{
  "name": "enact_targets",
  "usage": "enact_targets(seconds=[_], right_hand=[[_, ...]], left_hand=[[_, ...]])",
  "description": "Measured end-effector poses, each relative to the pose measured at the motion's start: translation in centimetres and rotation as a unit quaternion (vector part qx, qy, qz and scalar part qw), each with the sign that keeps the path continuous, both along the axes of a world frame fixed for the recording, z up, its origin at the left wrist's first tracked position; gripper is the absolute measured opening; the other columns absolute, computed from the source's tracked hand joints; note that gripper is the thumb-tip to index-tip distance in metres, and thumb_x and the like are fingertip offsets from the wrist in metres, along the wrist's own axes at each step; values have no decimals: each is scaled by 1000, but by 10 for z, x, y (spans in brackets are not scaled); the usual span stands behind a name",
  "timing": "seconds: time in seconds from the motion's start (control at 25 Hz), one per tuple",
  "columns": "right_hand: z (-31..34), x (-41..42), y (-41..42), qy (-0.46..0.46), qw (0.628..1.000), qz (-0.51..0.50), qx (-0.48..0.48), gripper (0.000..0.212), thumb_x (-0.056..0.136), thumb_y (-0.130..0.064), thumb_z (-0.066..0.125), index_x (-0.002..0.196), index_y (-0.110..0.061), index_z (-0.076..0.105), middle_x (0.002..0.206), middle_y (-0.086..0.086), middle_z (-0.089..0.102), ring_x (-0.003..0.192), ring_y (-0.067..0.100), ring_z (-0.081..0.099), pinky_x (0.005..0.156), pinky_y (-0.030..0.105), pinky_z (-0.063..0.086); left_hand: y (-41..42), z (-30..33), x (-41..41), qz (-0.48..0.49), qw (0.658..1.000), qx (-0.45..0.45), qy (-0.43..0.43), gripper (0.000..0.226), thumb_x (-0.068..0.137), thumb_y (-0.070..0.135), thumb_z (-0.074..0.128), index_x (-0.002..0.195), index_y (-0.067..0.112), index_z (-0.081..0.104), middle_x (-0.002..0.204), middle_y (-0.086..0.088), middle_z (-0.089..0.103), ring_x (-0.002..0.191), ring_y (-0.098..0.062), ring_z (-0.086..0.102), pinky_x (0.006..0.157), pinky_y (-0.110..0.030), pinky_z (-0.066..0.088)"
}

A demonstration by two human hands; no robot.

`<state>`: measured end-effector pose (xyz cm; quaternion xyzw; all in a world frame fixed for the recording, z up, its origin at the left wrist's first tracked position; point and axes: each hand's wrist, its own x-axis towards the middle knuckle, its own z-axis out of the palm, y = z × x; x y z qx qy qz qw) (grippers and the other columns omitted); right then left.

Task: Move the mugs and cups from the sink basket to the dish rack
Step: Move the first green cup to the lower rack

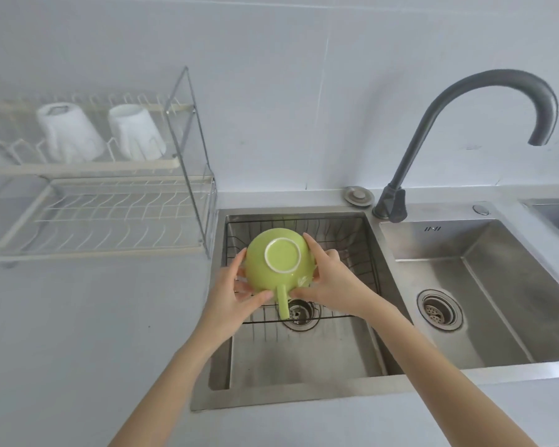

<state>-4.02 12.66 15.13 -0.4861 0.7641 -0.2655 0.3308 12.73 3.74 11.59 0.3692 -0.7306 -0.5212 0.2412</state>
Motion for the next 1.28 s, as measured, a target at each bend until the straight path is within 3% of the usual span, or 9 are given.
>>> enact_targets(seconds=[0.12,0.36,0.52,0.72,0.88,1.12,1.28], right_hand=[[-1,30,-17,-5,1000,8,0,106,69,-31,74,144,-37,0,115,5,29,112,22,45,102,30,38],[-2,88,-52,14,1000,16,8,108,67,-36,74,143,-36,-3,115,8,27,95,21,44,92,26,37],[-6,126,-73,20,1000,15,8,120,62,-41,78,144,-31,-9,110,4,22,103,20,35,103,33,32],[-15,160,-97,5,1000,20,-6,114,65,-47,74,144,-31,-8,110,4,24,110,26,39,95,30,32],[-13,170,-119,-6,1000,-3,-4,109,70,-46,71,144,-31,-7,121,11,29,110,28,44,92,29,35],[-5,170,-159,-3,1000,-4,0,107,73,-44,69,144,-26,-9,129,16,28,120,31,39,104,37,34],[-6,168,-189,-5,1000,-13,-1,106,75,-42,68,145,-22,-8,132,18,28,123,32,38,105,36,31]], left_hand=[[-11,3,32,16,1000,-14,-16,82,70,20,74,137,28,27,106,6,45,85,-2,57,64,-5,45],[-36,4,89,38,999,-21,-28,79,72,20,73,137,27,29,109,0,46,81,-1,57,68,-12,43],[-54,6,121,42,998,-24,-34,78,72,21,73,137,26,29,110,-1,45,80,-1,57,68,-13,43],[-85,7,154,40,997,-39,-51,77,72,23,73,136,24,31,110,-2,45,79,-3,58,74,-18,43],[-113,11,162,28,996,-56,-62,76,71,24,73,136,23,33,111,-3,47,83,-15,60,81,-24,43],[-160,16,159,24,994,-76,-69,75,70,28,74,134,25,36,108,-2,50,77,-9,59,69,-12,41],[-194,16,151,13,992,-83,-90,75,69,30,75,134,24,38,105,-3,52,78,-11,58,74,-19,43]])
